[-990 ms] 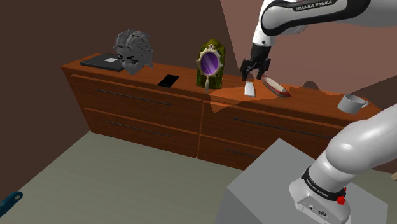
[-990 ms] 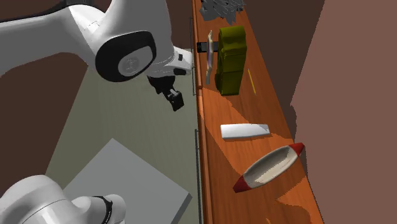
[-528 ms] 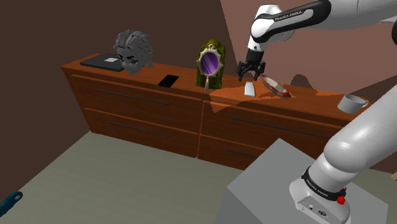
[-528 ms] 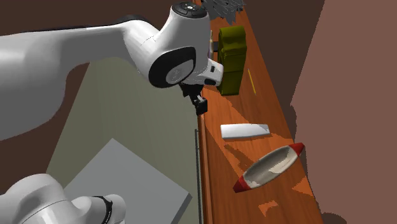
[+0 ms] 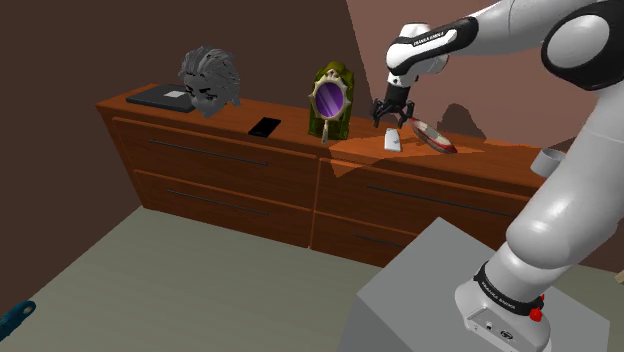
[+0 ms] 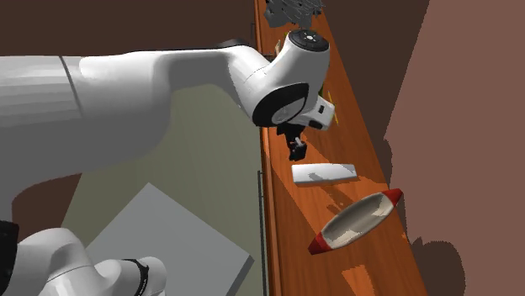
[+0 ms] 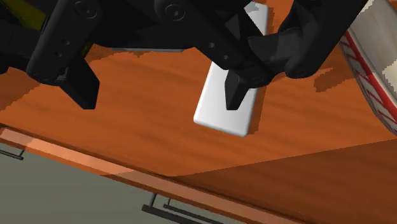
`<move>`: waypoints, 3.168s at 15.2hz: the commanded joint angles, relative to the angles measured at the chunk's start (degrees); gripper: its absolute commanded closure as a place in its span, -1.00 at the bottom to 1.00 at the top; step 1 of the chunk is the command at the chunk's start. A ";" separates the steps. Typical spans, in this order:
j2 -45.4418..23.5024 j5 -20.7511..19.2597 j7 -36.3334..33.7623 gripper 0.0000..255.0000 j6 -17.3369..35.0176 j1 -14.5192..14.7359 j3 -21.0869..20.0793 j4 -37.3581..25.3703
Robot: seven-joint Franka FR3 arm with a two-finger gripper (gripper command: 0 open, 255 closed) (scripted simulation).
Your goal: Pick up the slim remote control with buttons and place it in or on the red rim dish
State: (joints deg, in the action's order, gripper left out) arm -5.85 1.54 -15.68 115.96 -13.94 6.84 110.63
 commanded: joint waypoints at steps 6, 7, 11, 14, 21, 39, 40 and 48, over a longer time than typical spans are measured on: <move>-12.08 1.98 -3.32 -1.00 1.25 -3.47 2.93 -10.52; -13.77 2.35 -3.77 -1.00 1.27 -4.03 3.32 -12.13; -20.52 3.95 -5.58 -1.00 1.00 -6.46 4.77 -18.87; -21.09 4.09 -5.50 -1.00 2.29 -6.52 4.69 -18.14; -22.86 4.53 -5.22 -1.00 5.77 -6.63 4.45 -16.41; -22.17 4.36 -5.32 1.00 4.55 -6.58 4.55 -16.94; -21.84 4.28 -5.37 1.00 3.94 -6.56 4.59 -17.23; -19.59 3.71 -5.72 1.00 -1.18 -6.45 4.88 -20.14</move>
State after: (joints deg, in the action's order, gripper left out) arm -25.51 5.30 -21.38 115.64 -20.36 11.70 91.28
